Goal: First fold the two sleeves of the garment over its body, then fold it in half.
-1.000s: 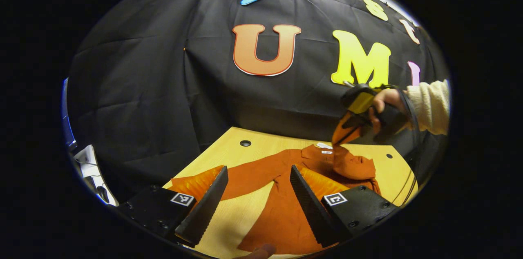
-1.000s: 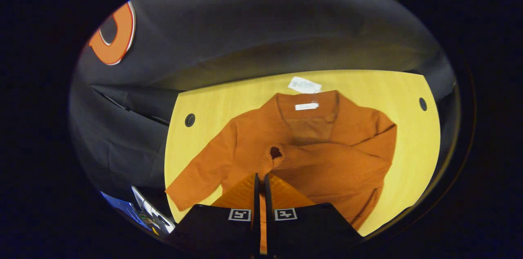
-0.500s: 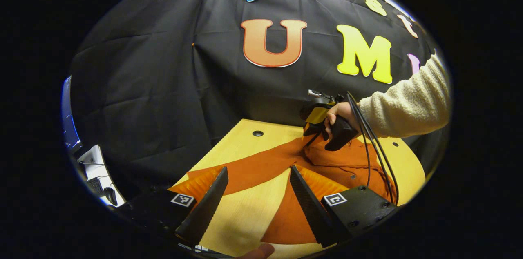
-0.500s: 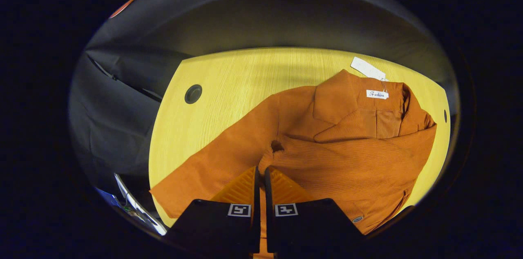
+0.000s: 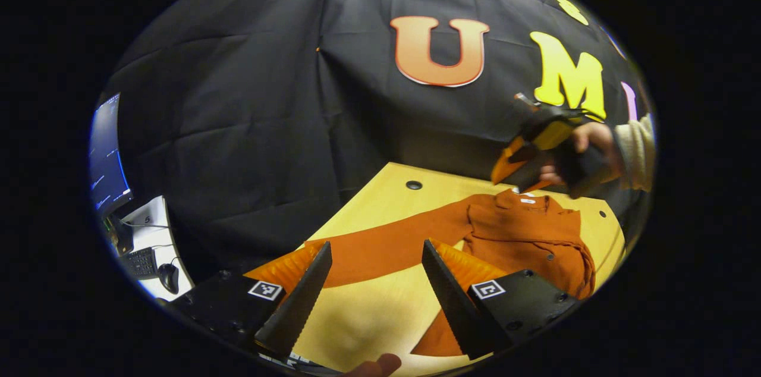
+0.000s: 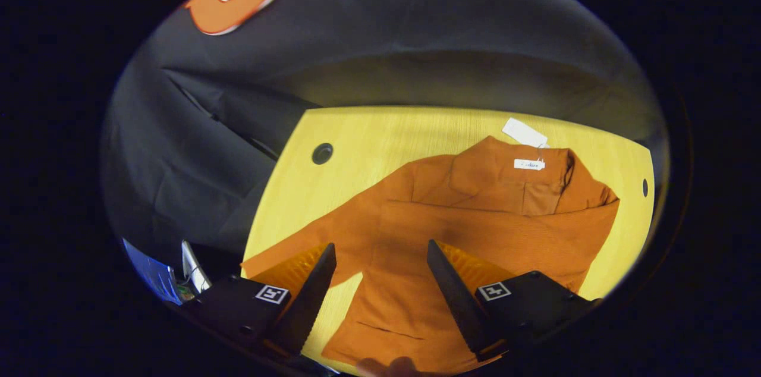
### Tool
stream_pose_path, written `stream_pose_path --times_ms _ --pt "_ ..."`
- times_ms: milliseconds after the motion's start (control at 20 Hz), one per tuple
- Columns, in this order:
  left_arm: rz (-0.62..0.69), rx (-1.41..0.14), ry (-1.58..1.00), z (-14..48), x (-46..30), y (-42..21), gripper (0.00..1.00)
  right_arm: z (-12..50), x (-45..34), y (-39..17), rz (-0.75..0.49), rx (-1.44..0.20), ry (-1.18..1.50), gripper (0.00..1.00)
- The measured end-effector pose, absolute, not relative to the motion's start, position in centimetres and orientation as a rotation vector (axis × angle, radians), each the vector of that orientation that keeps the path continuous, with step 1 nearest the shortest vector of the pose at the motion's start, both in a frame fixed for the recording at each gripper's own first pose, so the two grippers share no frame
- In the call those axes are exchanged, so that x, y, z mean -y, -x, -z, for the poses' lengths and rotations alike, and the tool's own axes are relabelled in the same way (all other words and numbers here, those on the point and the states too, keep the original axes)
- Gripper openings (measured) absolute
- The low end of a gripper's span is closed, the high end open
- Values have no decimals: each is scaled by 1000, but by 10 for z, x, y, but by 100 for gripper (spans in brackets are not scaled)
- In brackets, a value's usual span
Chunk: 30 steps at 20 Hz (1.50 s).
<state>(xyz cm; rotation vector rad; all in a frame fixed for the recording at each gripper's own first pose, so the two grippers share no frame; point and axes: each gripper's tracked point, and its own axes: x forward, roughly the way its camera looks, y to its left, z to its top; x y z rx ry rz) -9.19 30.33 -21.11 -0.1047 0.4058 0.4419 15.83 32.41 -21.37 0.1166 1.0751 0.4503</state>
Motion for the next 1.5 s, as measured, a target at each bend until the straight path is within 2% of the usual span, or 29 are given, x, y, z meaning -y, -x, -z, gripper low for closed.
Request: stream_pose_path --times_ms 100,150,250,400,450,600,800,850,900,950,1200,1400,1500 --pt "-518 -438 113 224 -333 84 99 192 -289 -142 -456 -1016 -128 99" --pt "-559 -478 134 232 -348 81 99 177 -275 -132 -465 -987 -155 95" --pt "-642 -543 167 248 -377 75 99 149 -238 -106 -467 -922 -225 98" --pt "-722 -646 185 281 -411 61 99 120 -172 -59 -414 -824 -272 93" --pt "-723 -687 205 298 -416 57 99 116 -148 -40 -396 -792 -272 97" --pt "-708 -828 261 343 -422 46 99 108 -76 18 -292 -722 -165 98" --pt "-714 -977 266 375 -423 48 99 95 -18 72 -145 -672 -154 97" --pt "-695 -1004 299 382 -422 44 99 94 -8 82 -115 -668 -158 92" --pt "-674 -1056 342 394 -424 46 100 91 -1 92 -98 -662 -149 92" --pt "-659 -1105 385 399 -424 48 98 89 2 99 -89 -659 -141 97" --pt "-648 -1274 615 402 -432 36 94 69 42 124 11 -629 -170 97" --pt "-564 -1436 622 405 -433 32 91 59 56 127 69 -614 -235 97" --pt "-564 -1471 649 406 -430 31 90 55 61 129 84 -601 -233 97"
